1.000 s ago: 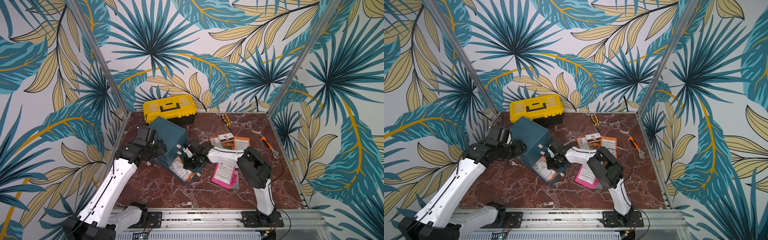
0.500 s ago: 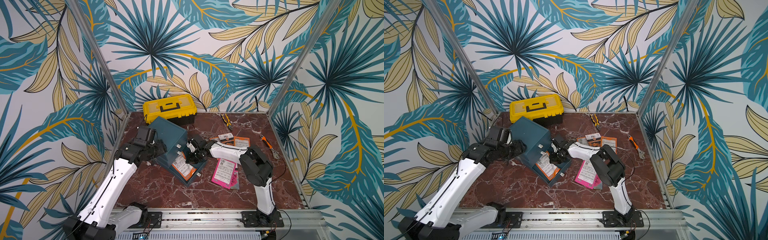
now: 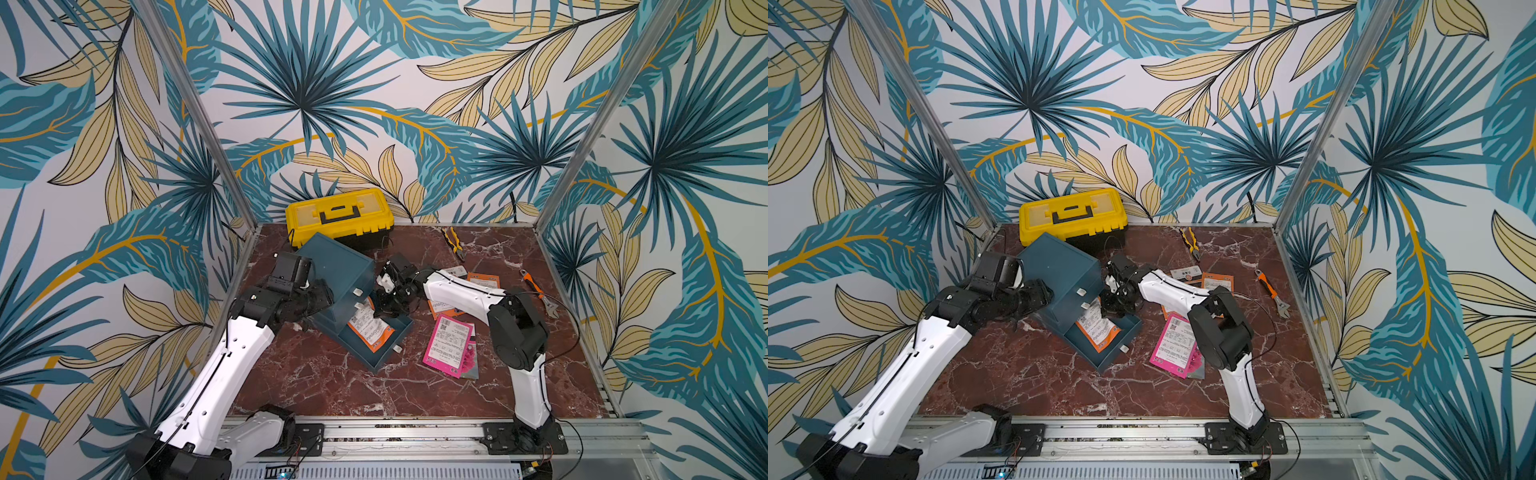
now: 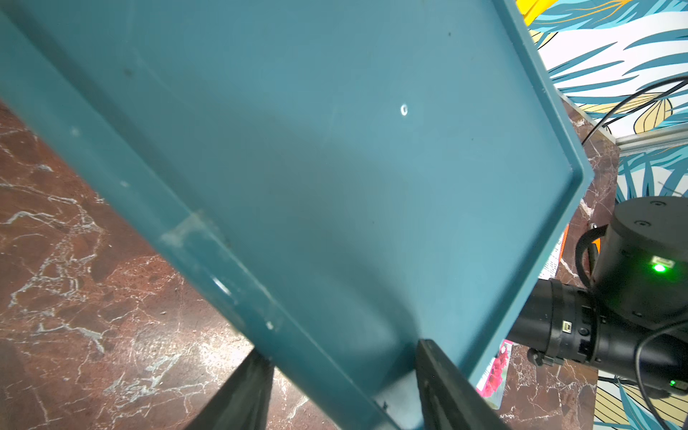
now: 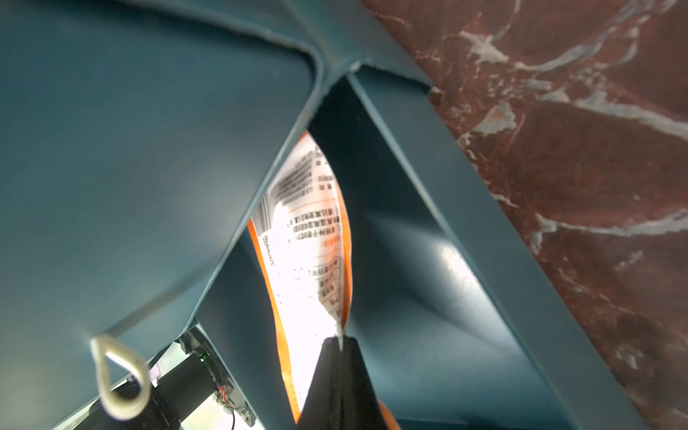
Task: Take the seed bags out of the drawer
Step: Pick up the seed packet from the drawer.
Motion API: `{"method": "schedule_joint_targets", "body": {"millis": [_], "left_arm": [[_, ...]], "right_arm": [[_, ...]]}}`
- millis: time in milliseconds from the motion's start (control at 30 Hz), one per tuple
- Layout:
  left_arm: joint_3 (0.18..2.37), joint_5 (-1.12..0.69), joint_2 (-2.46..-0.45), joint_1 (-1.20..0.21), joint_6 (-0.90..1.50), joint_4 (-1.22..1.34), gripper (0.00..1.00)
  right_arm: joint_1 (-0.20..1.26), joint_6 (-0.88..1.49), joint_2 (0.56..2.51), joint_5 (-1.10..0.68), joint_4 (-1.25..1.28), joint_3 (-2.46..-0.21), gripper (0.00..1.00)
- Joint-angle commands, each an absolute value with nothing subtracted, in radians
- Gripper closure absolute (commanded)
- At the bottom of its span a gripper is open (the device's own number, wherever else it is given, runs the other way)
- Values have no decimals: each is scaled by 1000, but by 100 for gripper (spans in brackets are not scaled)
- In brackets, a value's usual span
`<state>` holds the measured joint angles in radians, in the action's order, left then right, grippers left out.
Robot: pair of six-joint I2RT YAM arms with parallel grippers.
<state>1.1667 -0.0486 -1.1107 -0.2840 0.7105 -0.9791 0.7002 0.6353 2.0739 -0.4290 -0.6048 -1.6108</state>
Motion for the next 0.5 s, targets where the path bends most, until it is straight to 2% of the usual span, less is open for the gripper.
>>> {"method": "schedule_joint_targets", "body": {"millis": [0,467], "left_arm": [[1123,-74,-1128,-284,685,-1024,36],[1124,-80,-1127,-284,682,-1023,36]], "right_arm": [[695,618,2042,-459,-678,-1630,100],[671,555,1917,-491,-774,-1559,100]]}}
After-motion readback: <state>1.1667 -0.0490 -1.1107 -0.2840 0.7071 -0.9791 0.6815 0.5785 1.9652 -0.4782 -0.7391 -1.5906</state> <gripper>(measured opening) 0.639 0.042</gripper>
